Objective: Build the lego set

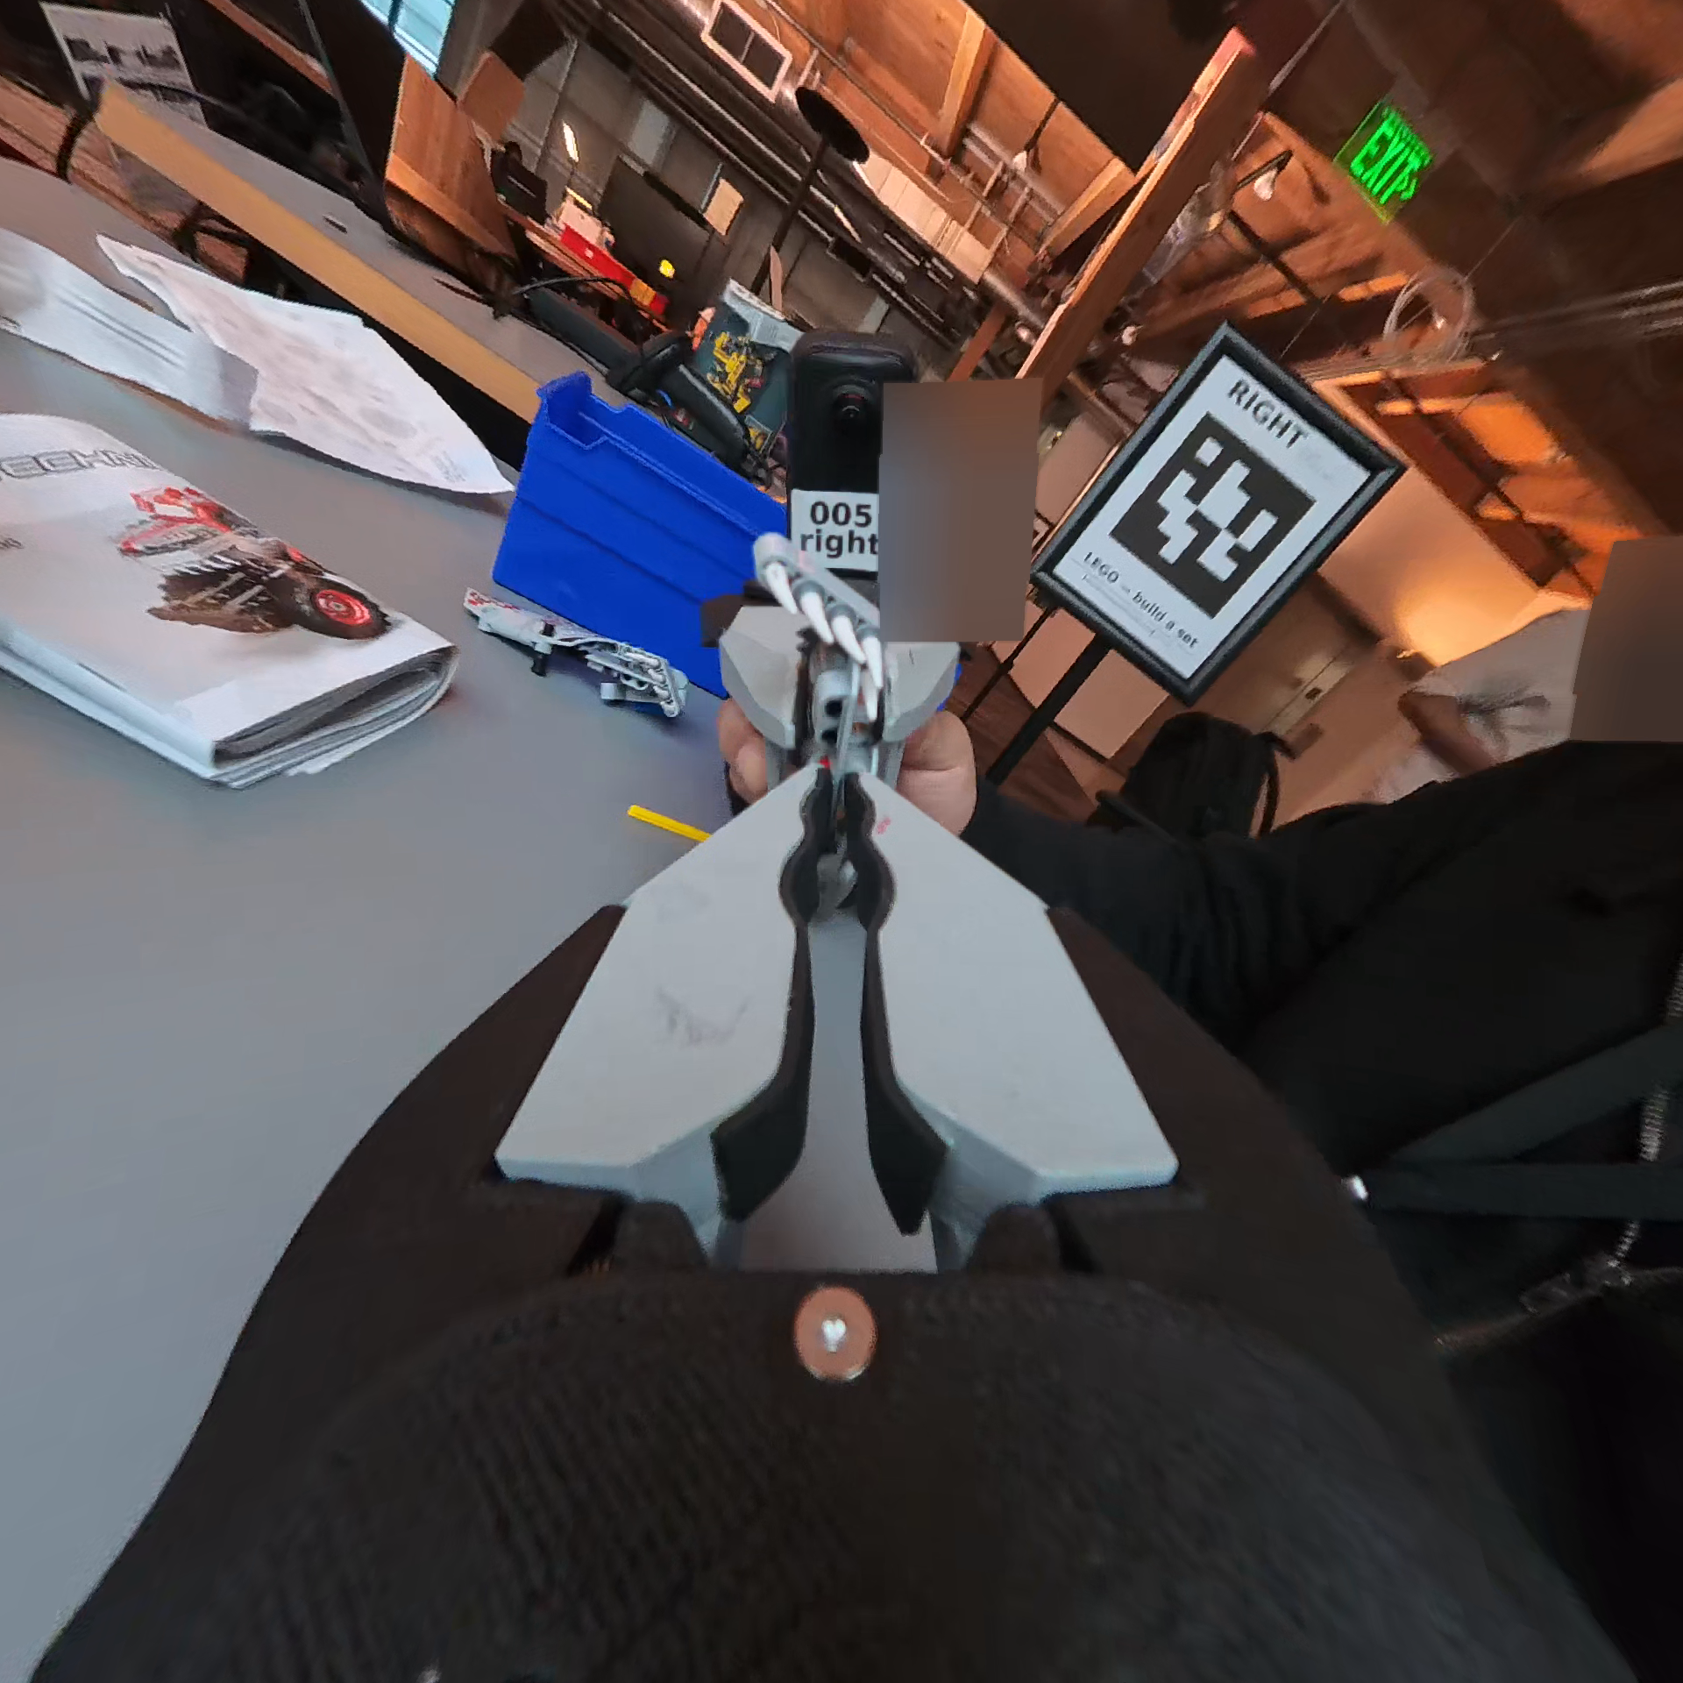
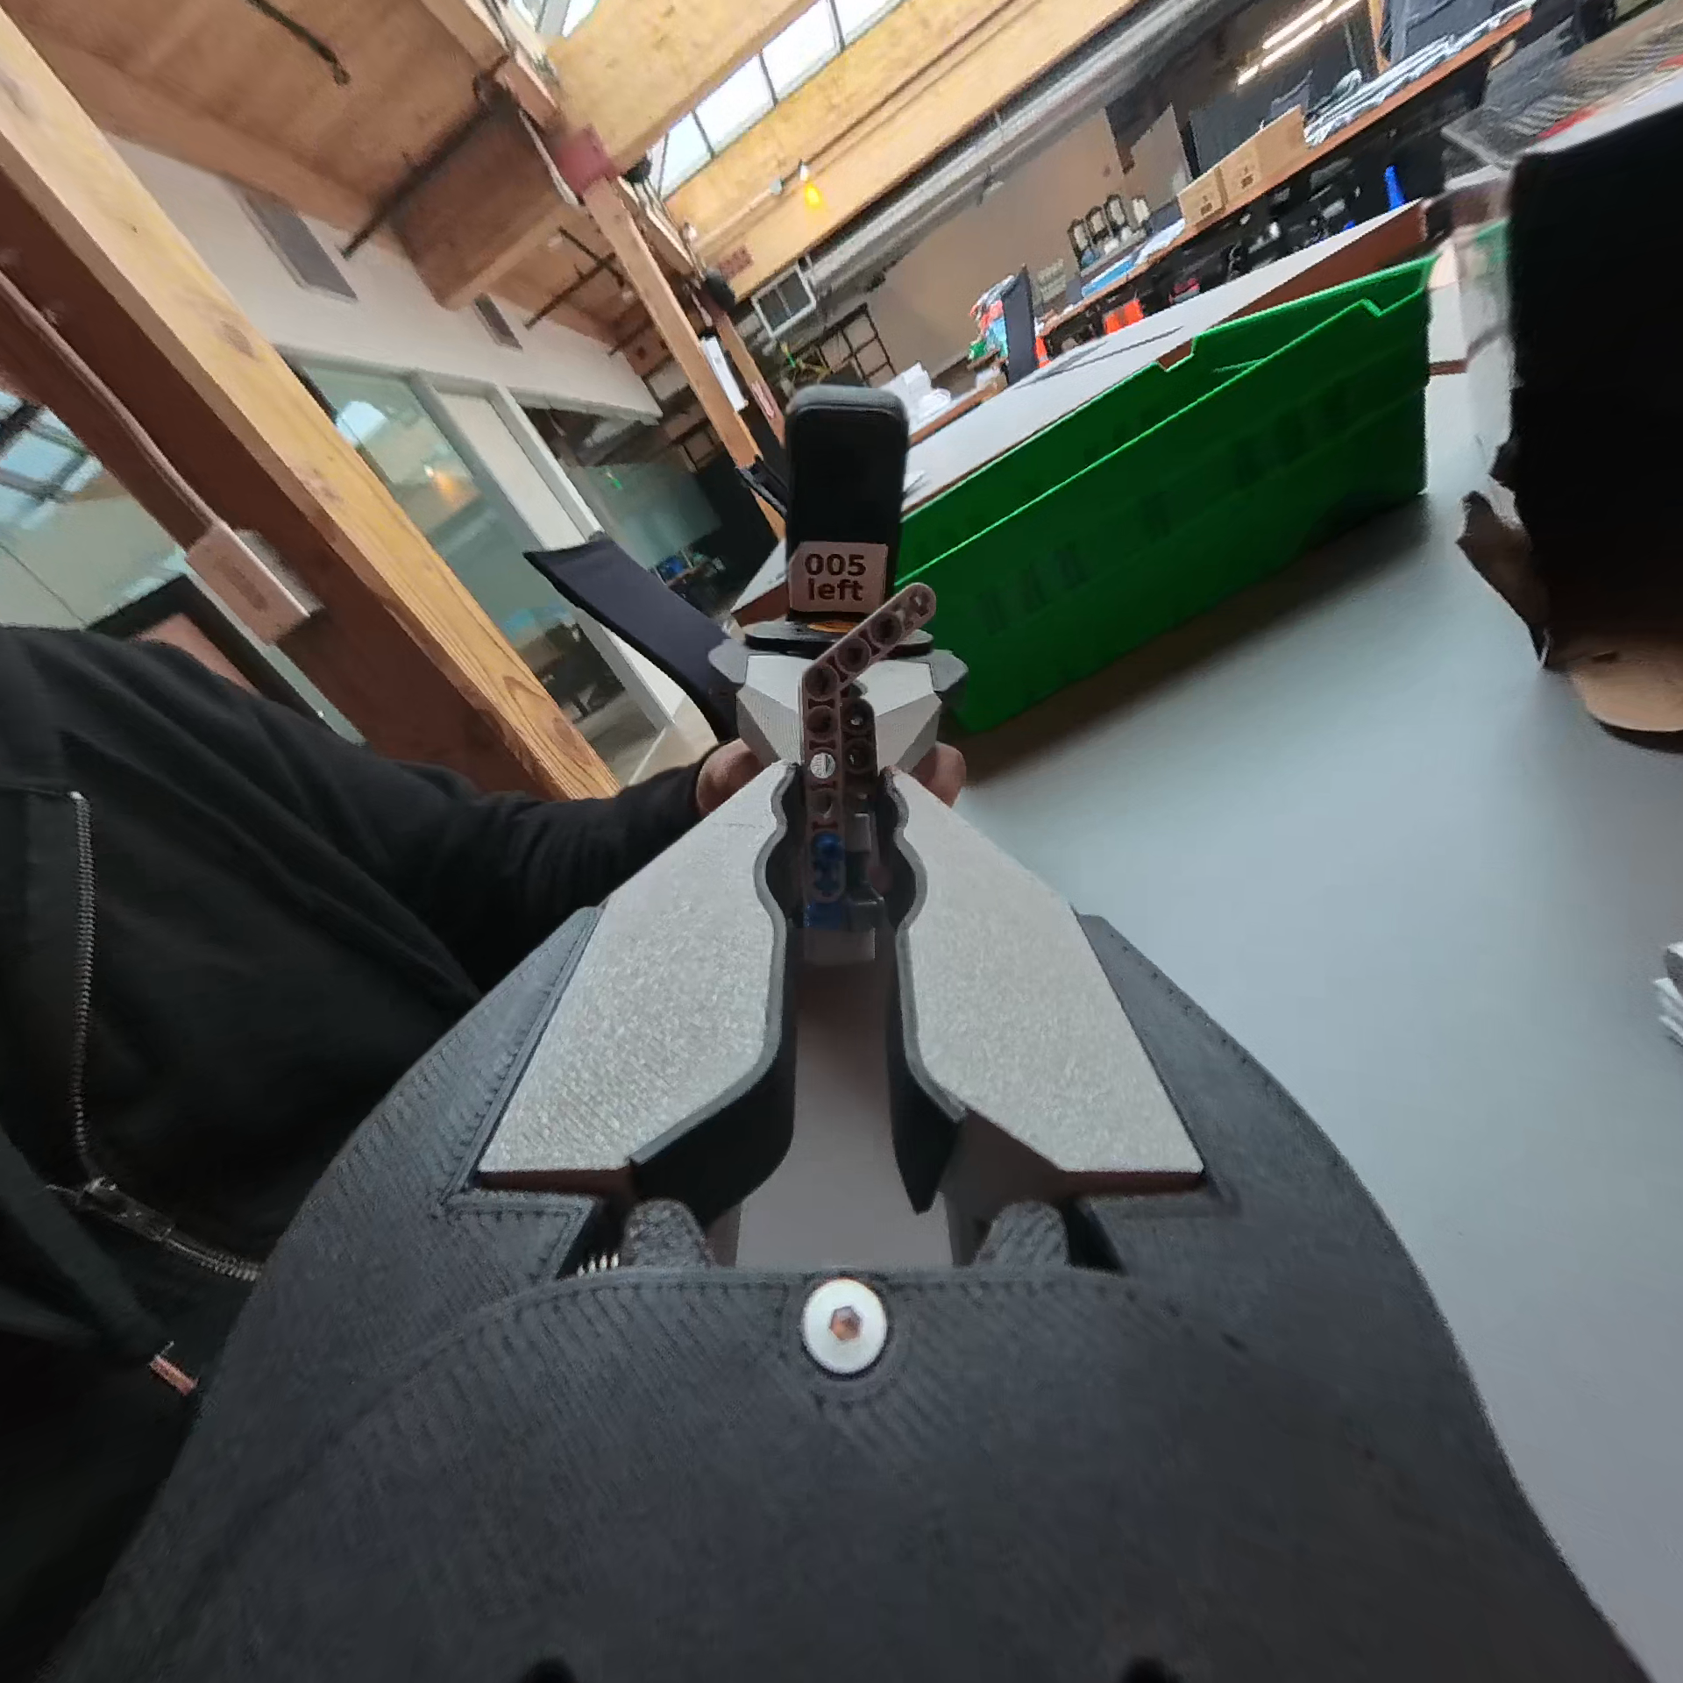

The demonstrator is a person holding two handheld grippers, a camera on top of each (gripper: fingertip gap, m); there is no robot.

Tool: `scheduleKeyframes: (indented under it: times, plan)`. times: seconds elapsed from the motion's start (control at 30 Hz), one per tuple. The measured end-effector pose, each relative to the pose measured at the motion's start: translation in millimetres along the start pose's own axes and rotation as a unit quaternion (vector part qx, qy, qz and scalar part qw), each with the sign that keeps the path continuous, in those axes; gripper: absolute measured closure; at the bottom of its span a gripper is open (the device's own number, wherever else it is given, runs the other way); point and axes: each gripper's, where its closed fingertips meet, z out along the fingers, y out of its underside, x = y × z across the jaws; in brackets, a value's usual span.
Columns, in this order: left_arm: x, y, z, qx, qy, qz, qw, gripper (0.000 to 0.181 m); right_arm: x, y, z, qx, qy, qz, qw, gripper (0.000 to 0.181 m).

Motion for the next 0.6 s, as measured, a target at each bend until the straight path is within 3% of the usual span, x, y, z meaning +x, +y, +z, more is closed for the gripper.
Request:
scheduleKeyframes:
  times: [0.17,0.27,0.5,0.6]
  plan:
    - [11.3,-1.8,-3.0,-0.048,-0.057,0.161,0.984,0.181,11.8,-6.9,-5.5,0.033,0.012,0.033,0.999,0.169]
    - [6.4,6.2,6.0,-0.075,-0.095,0.179,0.976,0.165,13.0,-5.2,-2.0,0.032,0.018,0.03,0.999,0.168]
    - [-3.4,-2.7,5.2,-0.04,-0.152,0.211,0.965,0.177,18.6,-2.2,2.9,0.035,0.037,0.032,0.998,0.168]
    - [-6.1,-5.3,1.8,-0.043,-0.177,0.239,0.954,0.17,17.1,-4.2,2.2,0.042,0.024,0.044,0.998,0.168]
